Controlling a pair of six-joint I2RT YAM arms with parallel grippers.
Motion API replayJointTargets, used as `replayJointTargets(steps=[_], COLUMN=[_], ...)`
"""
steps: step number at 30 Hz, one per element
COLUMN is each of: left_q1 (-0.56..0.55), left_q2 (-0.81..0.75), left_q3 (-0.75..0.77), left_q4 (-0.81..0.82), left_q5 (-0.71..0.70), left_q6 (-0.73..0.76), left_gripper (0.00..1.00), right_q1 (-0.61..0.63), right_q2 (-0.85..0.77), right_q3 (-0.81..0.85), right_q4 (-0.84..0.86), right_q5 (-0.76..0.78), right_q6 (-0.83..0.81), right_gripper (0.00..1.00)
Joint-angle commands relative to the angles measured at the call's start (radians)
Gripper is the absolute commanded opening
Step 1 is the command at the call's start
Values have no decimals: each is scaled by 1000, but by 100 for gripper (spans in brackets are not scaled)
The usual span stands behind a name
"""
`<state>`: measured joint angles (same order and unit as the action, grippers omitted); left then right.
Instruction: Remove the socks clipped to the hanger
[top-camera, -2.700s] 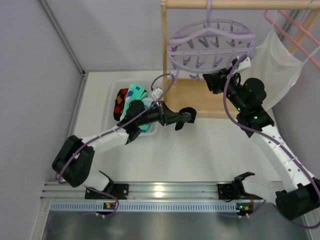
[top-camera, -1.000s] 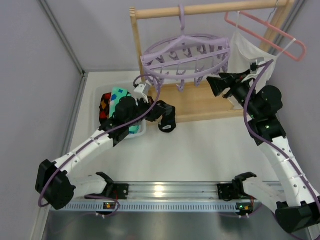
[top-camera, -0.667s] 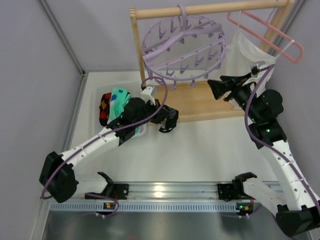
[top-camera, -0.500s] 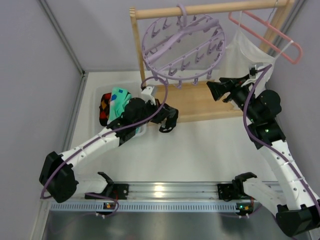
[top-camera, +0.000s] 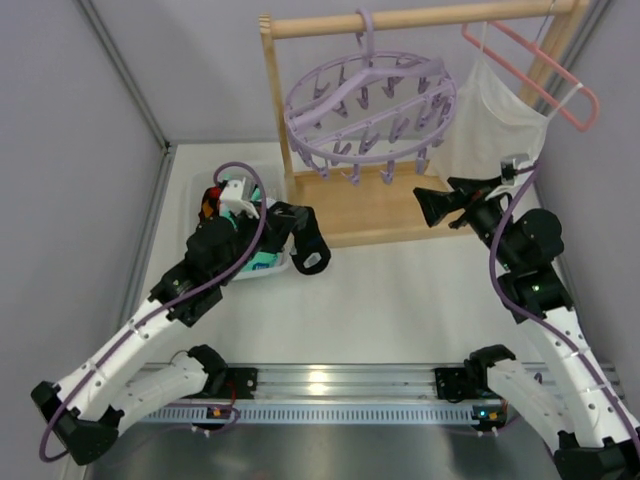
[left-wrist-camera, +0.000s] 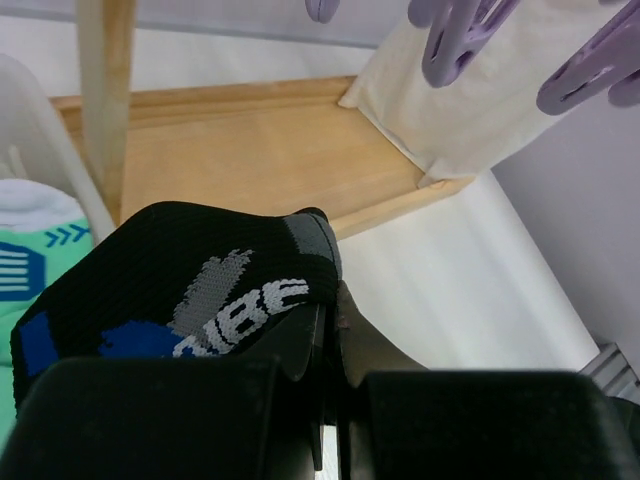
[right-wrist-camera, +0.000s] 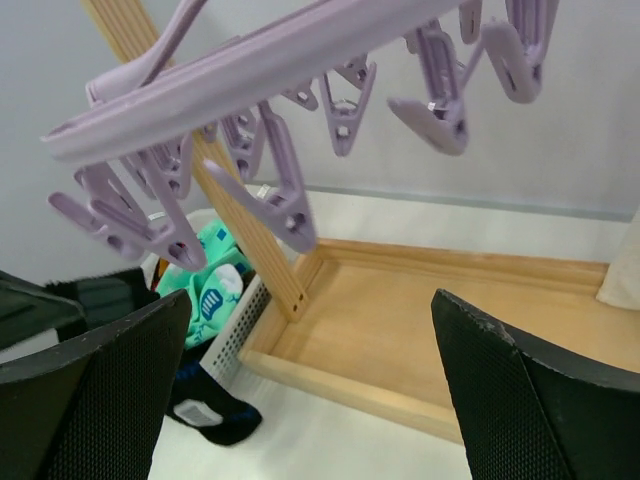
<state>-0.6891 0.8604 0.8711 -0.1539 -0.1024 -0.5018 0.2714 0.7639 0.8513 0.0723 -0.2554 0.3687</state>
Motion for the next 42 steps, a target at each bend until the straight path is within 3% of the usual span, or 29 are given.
replayJointTargets(steps=[1, 7, 12, 14, 18, 24, 27, 31, 36, 39, 42], left_q1=[-3, -3, 19, 57, 270, 471, 493, 493, 503, 507, 507], left_q2=[-64, -64, 21, 72, 170, 380, 477, 610, 856, 916, 893], left_q3=[87, 209, 314, 379, 485, 563, 525, 450, 473, 456, 425], left_q4=[-163, -432, -555, -567, -566, -562, -546, -454, -406, -378, -365], left_q5=[-132, -495, -654, -623, -449, -240, -114, -56, 10, 33, 20], left_q6=[9, -4, -37, -32, -4, 14, -33, -72, -87, -109, -122], left_gripper=[0, 0, 0, 0, 0, 0, 0, 0, 0, 2, 10], right_q1=[-15, -15, -17, -17, -17, -17, -17, -17, -15, -17, -17], right_q2=[-60, -202, -293, -308, -324, -344, -353, -345, -357, -377, -383], right_q3=[-37, -93, -95, -83, -74, -103, -133, -166, -201, -219, -228], right_q4=[-15, -129, -216, -236, -261, -253, -238, -221, -221, -224, -236], right_q5=[31, 116, 142, 146, 133, 96, 76, 55, 41, 47, 53], right_q6=[-1, -31, -56, -68, -77, -68, -53, -34, -33, -37, -48], right_gripper=[100, 100, 99, 100, 99, 99, 99, 100, 99, 100, 100])
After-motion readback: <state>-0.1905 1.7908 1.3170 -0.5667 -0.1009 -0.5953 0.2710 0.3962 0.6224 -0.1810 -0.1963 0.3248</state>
